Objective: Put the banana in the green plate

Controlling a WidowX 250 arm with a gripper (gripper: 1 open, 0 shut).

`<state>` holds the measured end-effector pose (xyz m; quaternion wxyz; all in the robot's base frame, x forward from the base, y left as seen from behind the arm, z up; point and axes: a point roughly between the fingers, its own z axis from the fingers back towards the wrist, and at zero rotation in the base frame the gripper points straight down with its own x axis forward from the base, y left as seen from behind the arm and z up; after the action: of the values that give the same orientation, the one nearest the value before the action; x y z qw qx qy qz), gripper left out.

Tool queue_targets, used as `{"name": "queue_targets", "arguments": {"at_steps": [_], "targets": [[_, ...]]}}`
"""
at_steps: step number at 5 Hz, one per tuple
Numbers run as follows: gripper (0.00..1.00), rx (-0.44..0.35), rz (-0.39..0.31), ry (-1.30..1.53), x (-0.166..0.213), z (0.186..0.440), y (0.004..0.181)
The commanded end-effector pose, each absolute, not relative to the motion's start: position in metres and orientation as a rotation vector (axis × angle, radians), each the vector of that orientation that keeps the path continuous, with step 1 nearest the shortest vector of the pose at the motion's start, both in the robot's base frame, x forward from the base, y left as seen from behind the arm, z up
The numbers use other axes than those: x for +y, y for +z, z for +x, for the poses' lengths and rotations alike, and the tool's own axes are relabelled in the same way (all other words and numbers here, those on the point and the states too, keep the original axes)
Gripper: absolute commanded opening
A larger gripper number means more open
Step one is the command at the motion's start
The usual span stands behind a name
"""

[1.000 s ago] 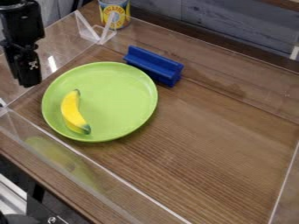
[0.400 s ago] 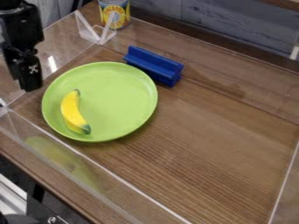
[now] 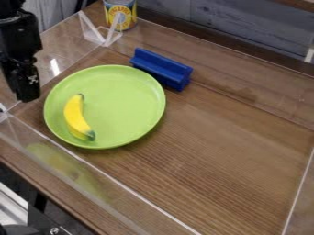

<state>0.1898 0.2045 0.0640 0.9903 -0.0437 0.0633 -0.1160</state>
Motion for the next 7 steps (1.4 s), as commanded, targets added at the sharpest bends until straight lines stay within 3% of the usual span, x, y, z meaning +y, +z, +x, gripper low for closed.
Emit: {"name": "queue_targets", "arguments": {"at_steps": [1, 2, 4, 5, 6, 7], "targets": [[0.00, 0.100, -0.048, -0.234, 0.206, 0.205, 0.085], [1.00, 0.112, -0.056, -0.217, 0.201, 0.204, 0.080], [1.00, 0.140, -0.066, -0.161, 0.189, 0.203, 0.075], [0.00, 0.151, -0.069, -0.120, 0.185, 0.203, 0.075], [1.00, 0.161, -0.073, -0.155, 0.185, 0.198, 0.078], [1.00, 0.167, -0.080, -0.190, 0.186, 0.194, 0.082]]}}
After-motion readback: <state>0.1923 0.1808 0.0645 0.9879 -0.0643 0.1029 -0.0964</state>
